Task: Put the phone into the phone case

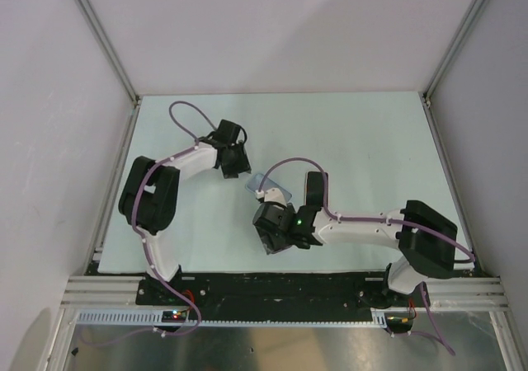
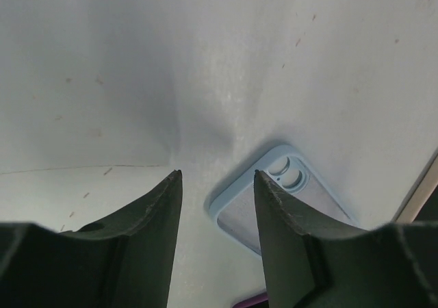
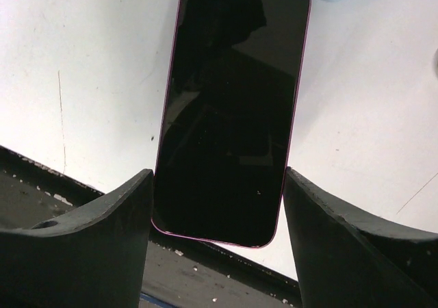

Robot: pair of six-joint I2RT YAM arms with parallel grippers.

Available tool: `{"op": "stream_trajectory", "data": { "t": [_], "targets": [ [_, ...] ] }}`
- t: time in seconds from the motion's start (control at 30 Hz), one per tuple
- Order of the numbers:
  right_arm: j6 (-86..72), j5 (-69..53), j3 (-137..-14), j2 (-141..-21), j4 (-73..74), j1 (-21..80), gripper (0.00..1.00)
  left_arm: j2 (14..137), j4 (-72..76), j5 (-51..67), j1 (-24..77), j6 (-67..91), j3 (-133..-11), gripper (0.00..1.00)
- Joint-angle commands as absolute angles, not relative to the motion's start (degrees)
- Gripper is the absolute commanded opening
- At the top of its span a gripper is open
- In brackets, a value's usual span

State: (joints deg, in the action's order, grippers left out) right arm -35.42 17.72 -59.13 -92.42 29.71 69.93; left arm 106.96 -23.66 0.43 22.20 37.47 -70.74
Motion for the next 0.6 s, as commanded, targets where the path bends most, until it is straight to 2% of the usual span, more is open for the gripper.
{"op": "stream_trajectory", "data": {
  "t": [0.0,0.17,0.57],
  "targets": [
    [-36.3,16.0,-58.0,-88.6,27.9,69.8,0.32,107.6,-24.8,-1.3,23.9,35.2,-72.5,0.50],
    [-36.6,14.8,-56.1,-86.6,27.2,69.7,0.32,107.9,-26.0,-1.7,25.3,32.3,-72.7,0.49],
    [-35.2,12.9,-55.8,-81.6,27.1,68.0,0.32,112.0,-29.6,-1.6,27.3,26.8,-76.1,0.35]
  ]
}}
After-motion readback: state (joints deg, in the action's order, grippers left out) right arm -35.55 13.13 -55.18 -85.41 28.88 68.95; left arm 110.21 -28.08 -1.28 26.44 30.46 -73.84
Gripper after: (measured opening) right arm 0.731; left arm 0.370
